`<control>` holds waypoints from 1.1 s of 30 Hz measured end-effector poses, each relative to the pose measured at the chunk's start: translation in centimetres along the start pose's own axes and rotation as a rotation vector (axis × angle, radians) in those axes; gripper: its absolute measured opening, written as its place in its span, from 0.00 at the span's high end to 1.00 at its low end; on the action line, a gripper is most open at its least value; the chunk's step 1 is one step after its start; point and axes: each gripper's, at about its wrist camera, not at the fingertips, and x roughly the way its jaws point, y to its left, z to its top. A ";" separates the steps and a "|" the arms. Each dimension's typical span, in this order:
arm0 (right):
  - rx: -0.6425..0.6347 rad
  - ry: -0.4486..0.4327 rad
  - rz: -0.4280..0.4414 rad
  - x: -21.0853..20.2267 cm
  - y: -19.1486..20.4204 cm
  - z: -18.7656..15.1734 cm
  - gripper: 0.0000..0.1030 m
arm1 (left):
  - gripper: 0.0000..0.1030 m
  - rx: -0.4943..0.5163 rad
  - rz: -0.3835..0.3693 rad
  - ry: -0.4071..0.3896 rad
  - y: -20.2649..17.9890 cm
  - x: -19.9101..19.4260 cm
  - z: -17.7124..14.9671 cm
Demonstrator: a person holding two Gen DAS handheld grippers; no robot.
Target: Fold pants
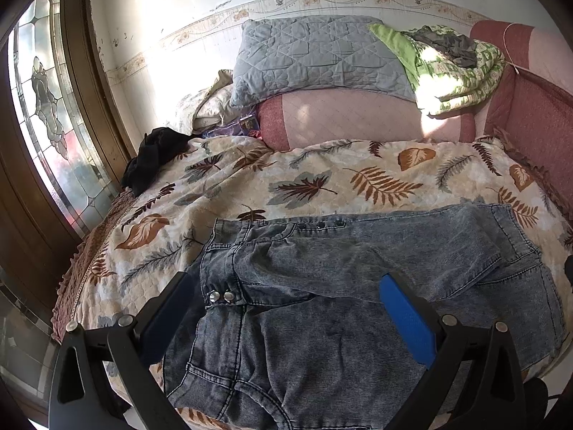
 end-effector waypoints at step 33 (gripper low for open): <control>0.197 0.599 0.035 15.6 -16.9 -7.7 0.33 | 0.00 -0.092 0.183 0.258 10.1 8.5 -4.6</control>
